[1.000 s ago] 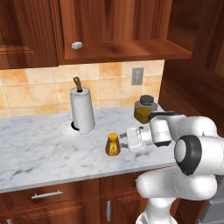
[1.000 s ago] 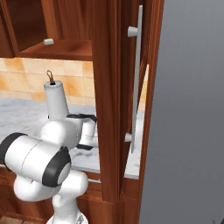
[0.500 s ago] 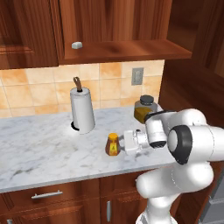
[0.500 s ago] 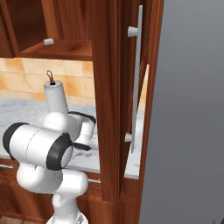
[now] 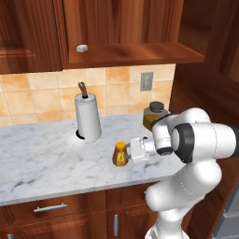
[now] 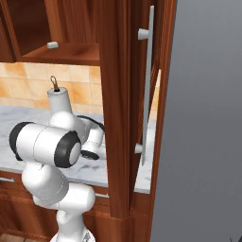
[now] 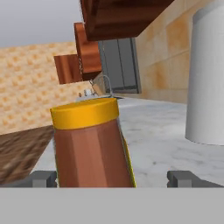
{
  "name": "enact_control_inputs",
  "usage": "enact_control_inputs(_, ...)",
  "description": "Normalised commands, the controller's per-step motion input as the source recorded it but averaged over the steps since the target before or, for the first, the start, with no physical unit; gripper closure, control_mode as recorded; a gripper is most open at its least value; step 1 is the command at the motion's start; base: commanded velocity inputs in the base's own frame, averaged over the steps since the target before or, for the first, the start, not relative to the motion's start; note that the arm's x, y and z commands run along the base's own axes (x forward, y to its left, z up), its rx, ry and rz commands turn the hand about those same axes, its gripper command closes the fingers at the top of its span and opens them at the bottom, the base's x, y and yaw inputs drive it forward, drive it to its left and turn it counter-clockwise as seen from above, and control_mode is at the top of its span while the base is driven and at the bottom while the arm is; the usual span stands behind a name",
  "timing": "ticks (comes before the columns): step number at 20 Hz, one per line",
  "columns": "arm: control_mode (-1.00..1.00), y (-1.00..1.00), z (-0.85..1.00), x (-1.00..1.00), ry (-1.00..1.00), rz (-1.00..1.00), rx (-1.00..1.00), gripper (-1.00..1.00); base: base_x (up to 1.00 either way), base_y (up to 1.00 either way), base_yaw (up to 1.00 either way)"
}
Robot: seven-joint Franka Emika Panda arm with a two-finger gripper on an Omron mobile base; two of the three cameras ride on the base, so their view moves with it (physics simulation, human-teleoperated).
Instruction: Pick the honey bottle and honey bottle from the counter and place them in the cabinets closest to them.
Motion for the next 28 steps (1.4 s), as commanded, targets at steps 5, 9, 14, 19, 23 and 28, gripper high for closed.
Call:
enact_control_inputs(5, -1.00, 0.06, -0.18, 0.10, 0.00, 0.00, 0.00, -1.00, 0.00, 0.00, 0.00)
enact_control_inputs(9, -1.00, 0.06, -0.04, 0.25, 0.00, 0.00, 0.00, -1.00, 0.00, 0.00, 0.00)
enact_control_inputs(14, -1.00, 0.02, -0.11, 0.12, 0.00, 0.00, 0.00, -1.00, 0.00, 0.00, 0.00)
enact_control_inputs(19, -1.00, 0.07, -0.03, 0.00, 0.00, 0.00, 0.00, -1.00, 0.00, 0.00, 0.00)
enact_control_inputs(23, -1.00, 0.08, 0.00, 0.00, 0.00, 0.00, 0.00, 1.00, 0.00, 0.00, 0.00)
enact_control_inputs(28, -1.00, 0.00, 0.00, 0.00, 0.00, 0.00, 0.00, 1.00, 0.00, 0.00, 0.00)
